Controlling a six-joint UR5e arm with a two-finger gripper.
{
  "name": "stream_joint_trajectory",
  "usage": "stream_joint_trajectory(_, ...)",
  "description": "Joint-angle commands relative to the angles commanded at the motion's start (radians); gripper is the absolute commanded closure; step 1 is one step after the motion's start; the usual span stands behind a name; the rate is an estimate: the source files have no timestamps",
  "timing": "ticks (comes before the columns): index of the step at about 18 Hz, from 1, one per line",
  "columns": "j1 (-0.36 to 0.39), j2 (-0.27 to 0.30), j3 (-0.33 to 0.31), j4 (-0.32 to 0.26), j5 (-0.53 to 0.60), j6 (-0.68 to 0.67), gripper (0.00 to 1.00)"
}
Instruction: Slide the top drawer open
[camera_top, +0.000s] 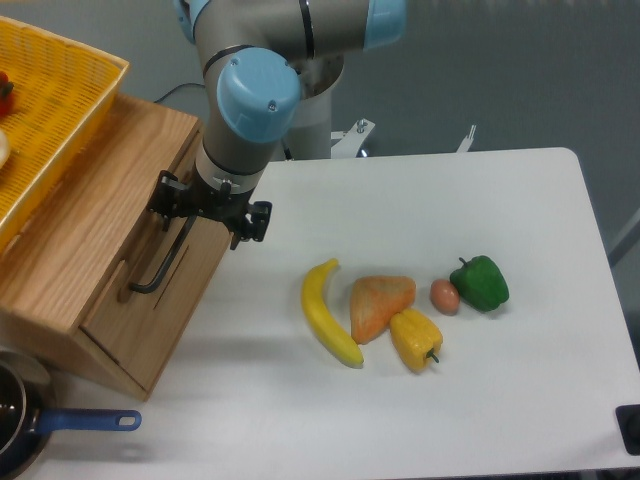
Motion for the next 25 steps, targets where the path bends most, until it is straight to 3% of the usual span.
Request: stream_joint_trajectory(25,-0.005,0.002,-0.009,0.009,0.034,0.003,0.0)
